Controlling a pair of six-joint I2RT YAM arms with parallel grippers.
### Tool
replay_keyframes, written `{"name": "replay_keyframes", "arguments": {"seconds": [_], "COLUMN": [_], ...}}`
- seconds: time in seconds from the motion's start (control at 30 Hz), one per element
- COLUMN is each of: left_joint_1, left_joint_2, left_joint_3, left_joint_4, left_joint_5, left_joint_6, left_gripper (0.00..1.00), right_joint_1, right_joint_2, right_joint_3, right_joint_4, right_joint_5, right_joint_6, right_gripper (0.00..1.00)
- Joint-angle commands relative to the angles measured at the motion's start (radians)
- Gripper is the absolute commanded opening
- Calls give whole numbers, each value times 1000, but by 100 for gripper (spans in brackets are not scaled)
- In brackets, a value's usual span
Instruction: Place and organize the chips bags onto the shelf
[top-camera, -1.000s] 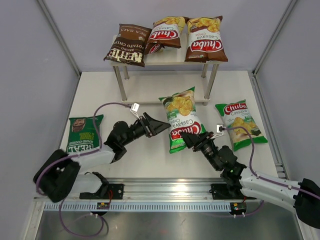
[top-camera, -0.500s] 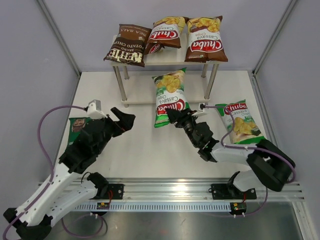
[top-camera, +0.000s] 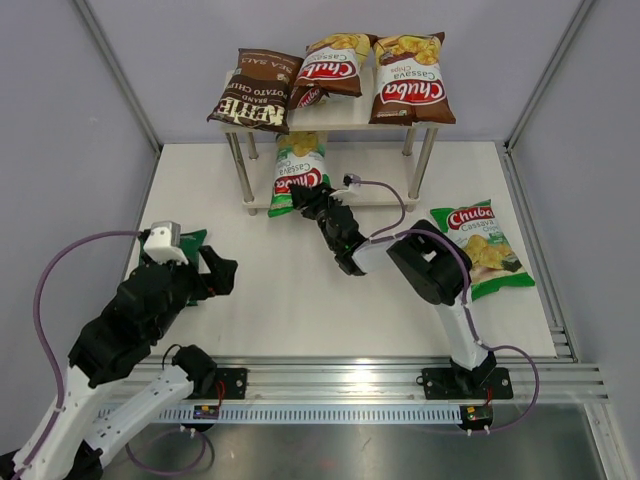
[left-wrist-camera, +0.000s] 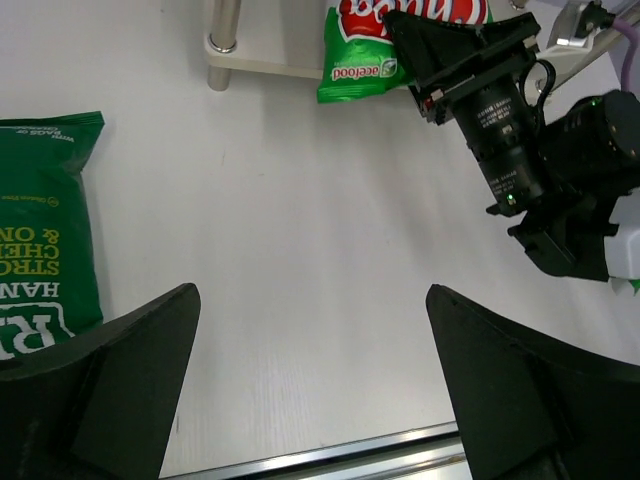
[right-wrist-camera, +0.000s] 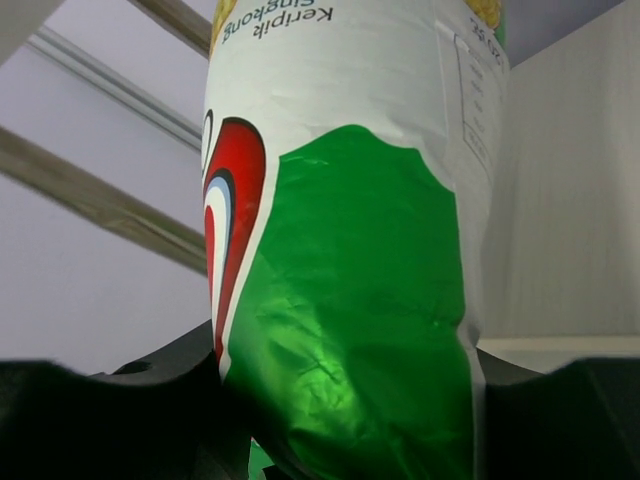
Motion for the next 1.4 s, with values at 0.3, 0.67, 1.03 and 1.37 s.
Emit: {"name": "replay_keyframes", "arguments": {"seconds": [0.3, 0.67, 1.03, 1.37], "left_joint_1": [1, 1, 1, 1], "left_joint_2": [-200, -256, -268, -276], "left_joint_3": [-104, -116, -121, -122], "left_joint_4": [72, 78, 78, 78], "left_joint_5": [-107, -112, -113, -116], "left_joint_6": [61, 53, 53, 52], "left_gripper": [99, 99, 99, 99], "right_joint_1": [2, 39, 41, 33], "right_joint_2": [258, 364, 257, 143], "right_joint_3": [414, 601, 541, 500], "right_joint_4": [-201, -370, -540, -785], "right_joint_5": [42, 13, -6, -24], "right_joint_6": [140, 252, 269, 284], "right_gripper": [43, 50, 77, 100]}}
